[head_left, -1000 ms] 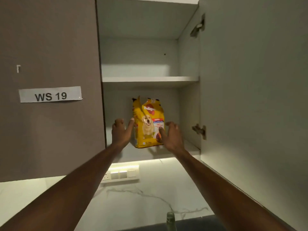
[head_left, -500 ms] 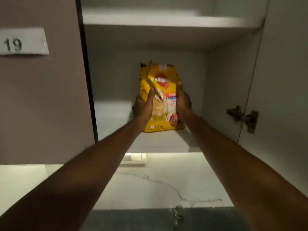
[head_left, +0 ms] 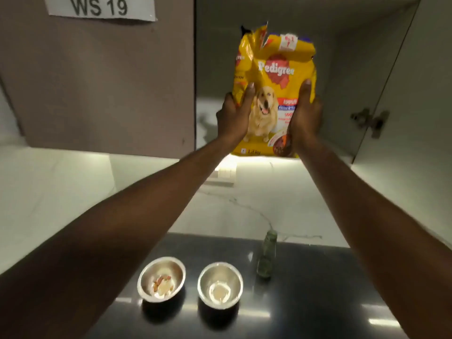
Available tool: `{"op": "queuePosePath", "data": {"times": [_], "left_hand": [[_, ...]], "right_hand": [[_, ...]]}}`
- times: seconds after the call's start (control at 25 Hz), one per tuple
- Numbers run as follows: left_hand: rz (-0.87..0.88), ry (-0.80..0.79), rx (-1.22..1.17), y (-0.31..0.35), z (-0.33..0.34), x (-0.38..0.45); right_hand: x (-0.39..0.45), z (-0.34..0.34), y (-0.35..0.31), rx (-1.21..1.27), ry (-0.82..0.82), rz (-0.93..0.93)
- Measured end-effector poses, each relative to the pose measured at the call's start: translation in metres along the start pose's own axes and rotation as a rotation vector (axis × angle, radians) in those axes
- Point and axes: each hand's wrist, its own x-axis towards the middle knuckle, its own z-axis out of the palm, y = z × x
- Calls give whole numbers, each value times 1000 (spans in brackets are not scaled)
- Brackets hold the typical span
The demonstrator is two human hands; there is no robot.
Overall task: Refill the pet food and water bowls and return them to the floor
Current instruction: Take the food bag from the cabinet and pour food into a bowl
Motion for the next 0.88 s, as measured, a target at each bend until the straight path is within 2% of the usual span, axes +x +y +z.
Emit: {"op": "queuePosePath", "data": {"times": [0.12,0.24,0.36,0.52,0.72,0.88], "left_hand": [[-16,-29,-16,11,-48,-62],[-23,-7,4,-17,-99,-142],[-160,-35,46,-74,-152,-229],[-333,179,17,-172,-199,-313],[-422,219,41,-271,-228,-338],[-507,248,87,-342,-235,-339]], "right_hand": [[-82,-23,-22,-48,67,-20],[-179,-43,-3,-121,49,54],[-289,-61,59,-122,-17,121],[-414,-69,150,-146,-30,256],[-462,-44,251,-5,-91,488],[-467,-24,317,12,-207,516]]}}
